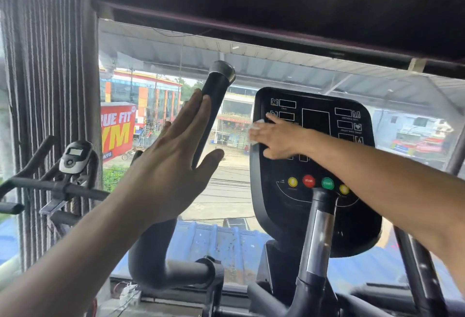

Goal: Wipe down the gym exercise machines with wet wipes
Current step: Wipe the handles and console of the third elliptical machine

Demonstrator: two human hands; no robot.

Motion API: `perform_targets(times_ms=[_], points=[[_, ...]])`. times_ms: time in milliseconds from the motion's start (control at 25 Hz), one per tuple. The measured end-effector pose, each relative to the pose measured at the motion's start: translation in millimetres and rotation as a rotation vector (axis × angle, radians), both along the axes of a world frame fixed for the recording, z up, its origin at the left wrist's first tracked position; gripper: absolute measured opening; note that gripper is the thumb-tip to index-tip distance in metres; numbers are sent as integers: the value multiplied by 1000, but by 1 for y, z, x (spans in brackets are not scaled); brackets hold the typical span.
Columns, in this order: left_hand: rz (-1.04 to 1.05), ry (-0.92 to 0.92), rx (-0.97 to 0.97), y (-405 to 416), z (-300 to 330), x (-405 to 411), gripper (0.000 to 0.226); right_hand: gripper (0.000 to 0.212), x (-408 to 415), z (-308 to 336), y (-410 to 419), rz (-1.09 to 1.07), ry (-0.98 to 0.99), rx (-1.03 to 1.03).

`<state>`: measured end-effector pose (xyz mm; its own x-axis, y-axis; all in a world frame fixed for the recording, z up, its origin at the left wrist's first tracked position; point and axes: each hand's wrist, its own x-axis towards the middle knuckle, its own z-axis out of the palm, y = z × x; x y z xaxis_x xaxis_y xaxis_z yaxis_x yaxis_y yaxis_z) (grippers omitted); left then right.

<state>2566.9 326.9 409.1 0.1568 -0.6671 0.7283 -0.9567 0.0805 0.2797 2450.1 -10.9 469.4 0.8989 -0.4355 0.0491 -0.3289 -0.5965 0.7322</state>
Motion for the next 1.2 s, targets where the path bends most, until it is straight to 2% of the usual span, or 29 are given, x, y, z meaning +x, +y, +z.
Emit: perform_targets(times_ms=[200,280,440,640,800,960,1200], points=[[-6,17,-10,2,-1,-1,83,79,-33,-48,46,59,342,88],[-17,17,-19,2,0,-1,83,80,-36,-54,52,46,389,99],[-30,22,-23,1,-1,3,83,76,-22,-36,36,-23,300,48],[-13,17,-24,0,0,3,81,80,5,16,-8,-66,-13,69],[32,3,-1,0,-1,3,80,77,29,32,-25,-149,-154,45],[11,10,3,0,0,2,81,85,17,15,-11,-77,-21,10],[6,27,3,0,1,1,83,97,-46,-55,24,126,237,-24]])
